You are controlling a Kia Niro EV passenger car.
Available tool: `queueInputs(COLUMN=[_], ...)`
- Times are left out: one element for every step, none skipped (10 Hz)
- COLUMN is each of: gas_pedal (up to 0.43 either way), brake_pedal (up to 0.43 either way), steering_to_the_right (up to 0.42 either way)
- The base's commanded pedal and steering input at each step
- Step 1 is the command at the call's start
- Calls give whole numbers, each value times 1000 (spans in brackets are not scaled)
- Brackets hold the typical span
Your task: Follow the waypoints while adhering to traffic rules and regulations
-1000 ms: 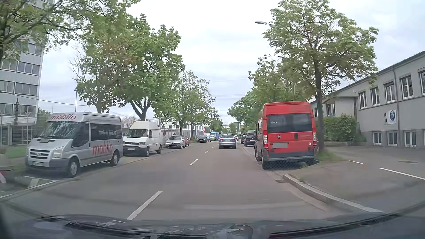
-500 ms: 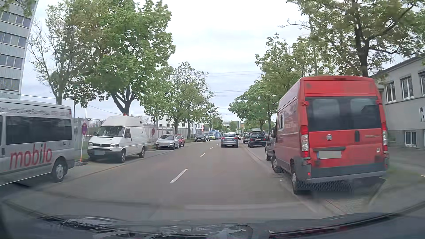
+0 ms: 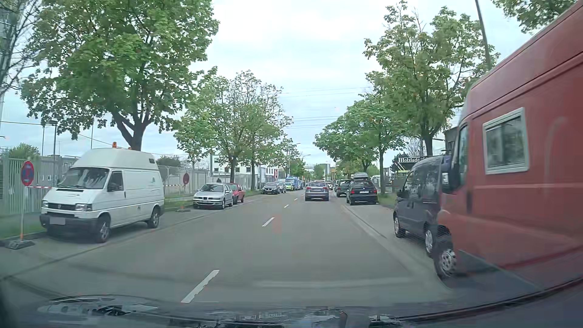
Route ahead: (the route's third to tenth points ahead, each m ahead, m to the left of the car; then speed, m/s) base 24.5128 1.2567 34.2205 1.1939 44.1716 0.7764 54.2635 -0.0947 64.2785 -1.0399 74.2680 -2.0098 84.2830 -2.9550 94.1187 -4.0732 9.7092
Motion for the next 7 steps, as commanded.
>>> queueInputs(gas_pedal=[87,87,87,79,79,79,79], brake_pedal=[0,0,0,0,0,0,0], steering_to_the_right=[8,9,9,8,8,8,8])
